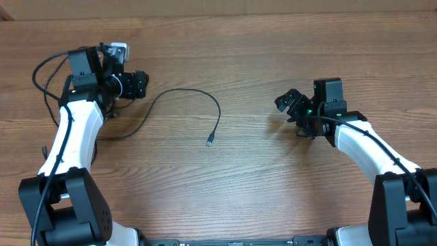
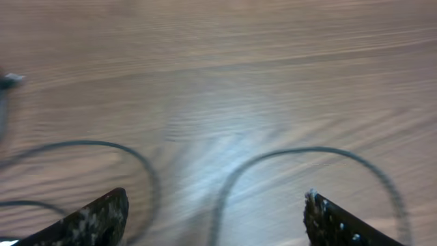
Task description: Untangle cables
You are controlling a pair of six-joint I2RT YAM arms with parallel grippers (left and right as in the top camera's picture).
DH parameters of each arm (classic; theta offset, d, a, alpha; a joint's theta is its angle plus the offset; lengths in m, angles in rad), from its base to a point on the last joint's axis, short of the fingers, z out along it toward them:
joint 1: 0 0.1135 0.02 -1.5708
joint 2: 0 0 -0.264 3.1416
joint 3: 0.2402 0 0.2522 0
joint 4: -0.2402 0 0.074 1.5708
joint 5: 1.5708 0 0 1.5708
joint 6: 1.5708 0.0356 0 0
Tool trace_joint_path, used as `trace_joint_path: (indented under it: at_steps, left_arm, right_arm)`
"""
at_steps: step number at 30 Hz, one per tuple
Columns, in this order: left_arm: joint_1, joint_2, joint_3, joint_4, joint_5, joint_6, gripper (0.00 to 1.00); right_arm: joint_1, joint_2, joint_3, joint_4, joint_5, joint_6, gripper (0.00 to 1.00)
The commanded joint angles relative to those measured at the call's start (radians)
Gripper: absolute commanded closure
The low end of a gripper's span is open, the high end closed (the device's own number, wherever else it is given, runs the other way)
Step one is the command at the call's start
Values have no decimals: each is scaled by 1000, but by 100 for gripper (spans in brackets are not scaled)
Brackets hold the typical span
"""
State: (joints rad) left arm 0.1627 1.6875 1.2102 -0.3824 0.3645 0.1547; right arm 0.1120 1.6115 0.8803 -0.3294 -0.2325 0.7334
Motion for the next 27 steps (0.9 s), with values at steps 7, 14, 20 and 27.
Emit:
trace_joint_path:
  at_steps: [7,14,20,27]
  left_arm:
    - [-137,1,4,-147,130,-143,9]
    - [-293,1,3,-261,91,-143,4]
    - [-410,2,3,-320,11,-143,0]
    - [-497,21,3,-321,-58,-144,0]
  right_arm:
    - [-2,6,-4,6,-5,3,0]
    - [-2,6,-4,6,-5,3,0]
    - [-2,6,-4,6,-5,3,0]
    - [-2,6,-4,6,-5,3,0]
